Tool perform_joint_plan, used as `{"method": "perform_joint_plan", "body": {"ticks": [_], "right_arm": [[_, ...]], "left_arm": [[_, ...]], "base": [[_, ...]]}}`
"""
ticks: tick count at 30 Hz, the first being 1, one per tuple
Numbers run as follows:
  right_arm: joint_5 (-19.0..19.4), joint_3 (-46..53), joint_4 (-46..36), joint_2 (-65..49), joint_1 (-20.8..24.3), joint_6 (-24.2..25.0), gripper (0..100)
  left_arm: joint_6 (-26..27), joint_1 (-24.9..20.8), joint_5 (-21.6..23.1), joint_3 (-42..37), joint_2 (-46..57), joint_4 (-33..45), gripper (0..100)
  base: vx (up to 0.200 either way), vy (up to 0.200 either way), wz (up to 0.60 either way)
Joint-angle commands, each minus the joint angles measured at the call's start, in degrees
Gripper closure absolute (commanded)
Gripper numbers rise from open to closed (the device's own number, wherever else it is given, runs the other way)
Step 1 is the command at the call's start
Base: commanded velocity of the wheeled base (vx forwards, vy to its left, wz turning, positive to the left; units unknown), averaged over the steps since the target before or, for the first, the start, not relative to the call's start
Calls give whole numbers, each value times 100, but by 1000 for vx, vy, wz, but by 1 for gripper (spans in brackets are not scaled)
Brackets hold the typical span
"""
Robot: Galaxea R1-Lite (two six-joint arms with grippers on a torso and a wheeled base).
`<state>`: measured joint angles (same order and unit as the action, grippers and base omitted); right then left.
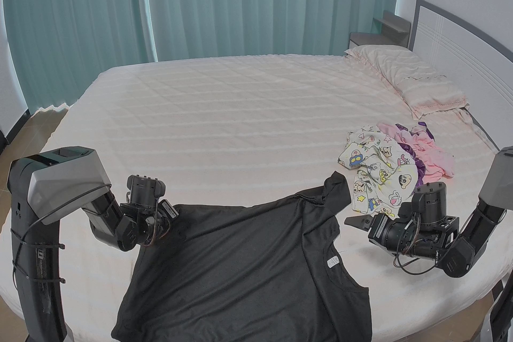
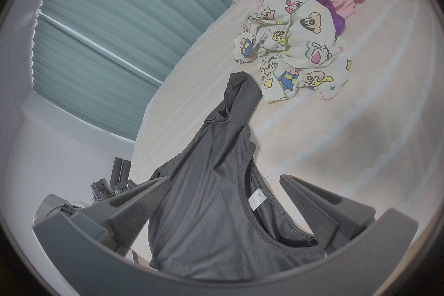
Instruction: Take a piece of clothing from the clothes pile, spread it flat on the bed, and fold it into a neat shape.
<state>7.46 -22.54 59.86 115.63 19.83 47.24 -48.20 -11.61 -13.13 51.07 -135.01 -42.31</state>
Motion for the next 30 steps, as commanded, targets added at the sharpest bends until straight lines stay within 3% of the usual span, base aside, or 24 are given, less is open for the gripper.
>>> {"method": "perform_joint_plan", "body": {"ticks": [1,11,24,30], "right_arm": [[1,-84,0,92,3,-4,0],[-8,-787,-114,302,-138,-30,0],[-157,-3731,-1758,2201,-357,-127,0],[-184,-4408,-2092,2816,-217,-347,0]], "left_arm": [[-5,194,-41,176,27,-14,100],[13,747,-41,800,265,21,100],[21,950,-23,940,274,21,100],[21,985,-23,896,265,30,100]], "base": [[0,0,0],[0,0,0],[0,0,0],[0,0,0]]}}
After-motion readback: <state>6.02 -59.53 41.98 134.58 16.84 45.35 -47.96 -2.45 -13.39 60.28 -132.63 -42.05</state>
